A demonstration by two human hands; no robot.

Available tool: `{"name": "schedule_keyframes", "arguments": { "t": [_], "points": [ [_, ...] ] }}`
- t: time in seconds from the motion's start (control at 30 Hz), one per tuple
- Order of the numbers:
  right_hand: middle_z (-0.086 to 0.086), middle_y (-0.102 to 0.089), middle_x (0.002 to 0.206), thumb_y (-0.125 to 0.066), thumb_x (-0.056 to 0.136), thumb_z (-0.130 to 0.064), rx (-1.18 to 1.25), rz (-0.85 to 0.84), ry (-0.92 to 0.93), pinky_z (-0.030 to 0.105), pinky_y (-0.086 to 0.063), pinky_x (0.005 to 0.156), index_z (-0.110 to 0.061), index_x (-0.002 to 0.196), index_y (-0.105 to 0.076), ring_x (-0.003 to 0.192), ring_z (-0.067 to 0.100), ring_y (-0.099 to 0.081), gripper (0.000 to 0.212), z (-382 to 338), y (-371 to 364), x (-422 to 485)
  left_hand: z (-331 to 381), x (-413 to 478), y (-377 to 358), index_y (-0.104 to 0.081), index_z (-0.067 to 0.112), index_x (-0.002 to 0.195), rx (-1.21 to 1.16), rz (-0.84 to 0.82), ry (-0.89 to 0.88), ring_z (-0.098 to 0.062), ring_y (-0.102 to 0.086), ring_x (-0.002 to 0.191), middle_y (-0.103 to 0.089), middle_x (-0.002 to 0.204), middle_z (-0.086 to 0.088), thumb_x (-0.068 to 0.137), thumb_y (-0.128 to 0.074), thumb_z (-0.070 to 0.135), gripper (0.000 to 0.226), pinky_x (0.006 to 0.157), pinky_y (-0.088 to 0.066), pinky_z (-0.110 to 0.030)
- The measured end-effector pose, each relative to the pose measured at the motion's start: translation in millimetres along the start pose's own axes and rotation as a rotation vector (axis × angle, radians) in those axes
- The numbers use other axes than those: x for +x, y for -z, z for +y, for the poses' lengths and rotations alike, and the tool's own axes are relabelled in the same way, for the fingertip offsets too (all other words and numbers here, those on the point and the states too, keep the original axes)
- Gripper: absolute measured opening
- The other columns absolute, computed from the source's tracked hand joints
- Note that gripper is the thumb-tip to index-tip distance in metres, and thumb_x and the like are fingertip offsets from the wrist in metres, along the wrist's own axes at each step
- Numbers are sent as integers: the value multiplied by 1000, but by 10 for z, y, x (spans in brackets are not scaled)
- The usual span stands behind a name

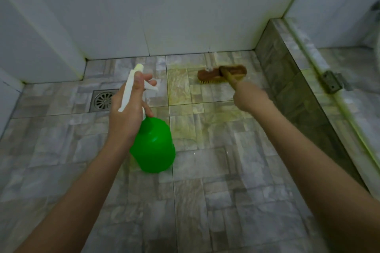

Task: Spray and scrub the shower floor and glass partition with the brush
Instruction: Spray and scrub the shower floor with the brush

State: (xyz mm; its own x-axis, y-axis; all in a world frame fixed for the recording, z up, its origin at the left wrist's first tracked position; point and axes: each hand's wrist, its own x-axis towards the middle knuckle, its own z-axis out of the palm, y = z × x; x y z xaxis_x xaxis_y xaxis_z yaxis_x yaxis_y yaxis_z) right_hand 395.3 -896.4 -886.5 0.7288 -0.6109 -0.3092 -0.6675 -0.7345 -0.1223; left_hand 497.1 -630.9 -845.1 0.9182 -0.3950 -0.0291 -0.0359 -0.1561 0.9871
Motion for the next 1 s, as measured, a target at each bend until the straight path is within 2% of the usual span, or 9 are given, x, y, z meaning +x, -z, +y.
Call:
{"name": "schedule_keyframes", "arguments": {
  "t": [0.13,0.23,0.33,0.43,0.5,0.57,0.67,0.8,1.0],
  "points": [
    [21,-56,117,-36,88,3,8,-7,9,35,-46,51,-44,151,-5,62,23,-51,84,-4,302,515,-16,10,41,-70,35,105,13,9,-14,-12,-53,49,-75,111,9,104,-40,53,34,65,-49,-31],
    [20,-55,123,-36,89,4,-37,-65,-38,34,-42,52,-31,153,-17,59,18,-44,75,-148,333,234,4,12,74,-70,35,98,-14,25,-14,-10,-52,46,-75,105,15,101,-42,54,34,58,-49,-28],
    [17,-58,104,-35,89,1,6,-87,-17,34,-43,51,-45,151,-1,61,20,-50,84,-222,67,-33,10,19,116,-70,37,98,-30,26,6,-8,-53,46,-75,104,19,94,-41,61,38,57,-50,-26],
    [22,-56,118,-37,89,-3,48,40,8,39,-51,66,-48,150,0,80,31,-60,84,-181,99,472,7,13,162,-70,38,99,-37,17,5,-8,-53,46,-75,106,18,92,-41,63,39,58,-50,-25],
    [24,-46,136,-40,92,-7,103,98,-44,44,-51,81,-39,153,-5,102,40,-58,76,-210,167,770,-2,7,194,-70,38,99,-26,15,-4,-8,-53,45,-74,108,16,93,-40,62,39,59,-49,-26],
    [22,-48,135,-42,94,-12,152,158,-127,48,-50,91,-30,154,-6,111,40,-56,72,-359,52,842,6,22,223,-70,38,99,-22,22,7,-8,-53,45,-75,107,16,94,-40,62,39,60,-48,-27],
    [18,-61,116,-40,95,-7,198,161,-120,43,-51,79,-22,153,-10,97,34,-62,67,-706,-382,698,15,42,229,-70,38,98,-36,30,10,-9,-52,45,-75,106,17,92,-41,63,39,60,-48,-29],
    [15,-63,101,-33,97,-8,76,105,-14,37,-43,63,-32,152,-12,76,28,-57,64,-698,-552,681,-31,68,244,-69,39,100,-4,45,15,-8,-54,46,-74,108,17,96,-39,60,38,63,-49,-30],
    [20,-59,121,-33,100,-7,302,232,-321,43,-47,84,-15,153,-9,105,36,-60,59,-578,-561,697,-50,77,326,-71,38,99,-45,83,35,-12,-52,47,-75,109,16,100,-41,55,35,63,-48,-33]
  ]
}}
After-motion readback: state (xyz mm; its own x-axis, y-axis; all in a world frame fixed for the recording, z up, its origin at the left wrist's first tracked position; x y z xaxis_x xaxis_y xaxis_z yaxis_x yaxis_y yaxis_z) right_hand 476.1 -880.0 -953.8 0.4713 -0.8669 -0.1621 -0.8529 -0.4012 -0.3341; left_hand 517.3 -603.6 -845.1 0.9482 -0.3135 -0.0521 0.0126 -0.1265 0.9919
